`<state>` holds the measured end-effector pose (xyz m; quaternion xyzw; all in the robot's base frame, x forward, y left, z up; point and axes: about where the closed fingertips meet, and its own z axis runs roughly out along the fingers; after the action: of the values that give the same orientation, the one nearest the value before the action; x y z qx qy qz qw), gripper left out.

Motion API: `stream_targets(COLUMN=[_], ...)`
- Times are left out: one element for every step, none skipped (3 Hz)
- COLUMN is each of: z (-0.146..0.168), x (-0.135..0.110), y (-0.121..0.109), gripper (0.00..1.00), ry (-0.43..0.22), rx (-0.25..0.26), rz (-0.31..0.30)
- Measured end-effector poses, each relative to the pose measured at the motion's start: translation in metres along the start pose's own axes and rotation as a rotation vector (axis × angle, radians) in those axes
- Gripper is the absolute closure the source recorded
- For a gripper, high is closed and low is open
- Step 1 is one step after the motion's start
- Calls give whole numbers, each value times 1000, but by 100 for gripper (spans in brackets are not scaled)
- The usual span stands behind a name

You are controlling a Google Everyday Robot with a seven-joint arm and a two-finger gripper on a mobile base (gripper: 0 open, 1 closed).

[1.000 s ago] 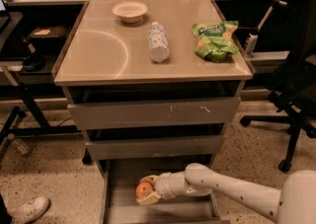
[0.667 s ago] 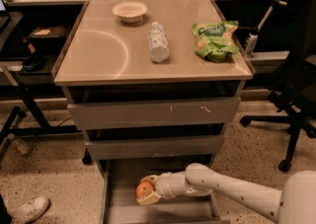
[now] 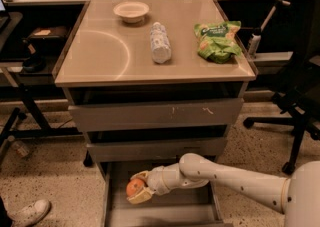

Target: Pick orange from bottom drawer and place on counter

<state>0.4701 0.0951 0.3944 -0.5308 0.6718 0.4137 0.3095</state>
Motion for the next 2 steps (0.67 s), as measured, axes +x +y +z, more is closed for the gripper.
stream_targets(z=[-17, -18], x=[-58, -64], y=[14, 17], gripper=[100, 100], ry=[21, 20], rx=[4, 0], rz=[-51, -53])
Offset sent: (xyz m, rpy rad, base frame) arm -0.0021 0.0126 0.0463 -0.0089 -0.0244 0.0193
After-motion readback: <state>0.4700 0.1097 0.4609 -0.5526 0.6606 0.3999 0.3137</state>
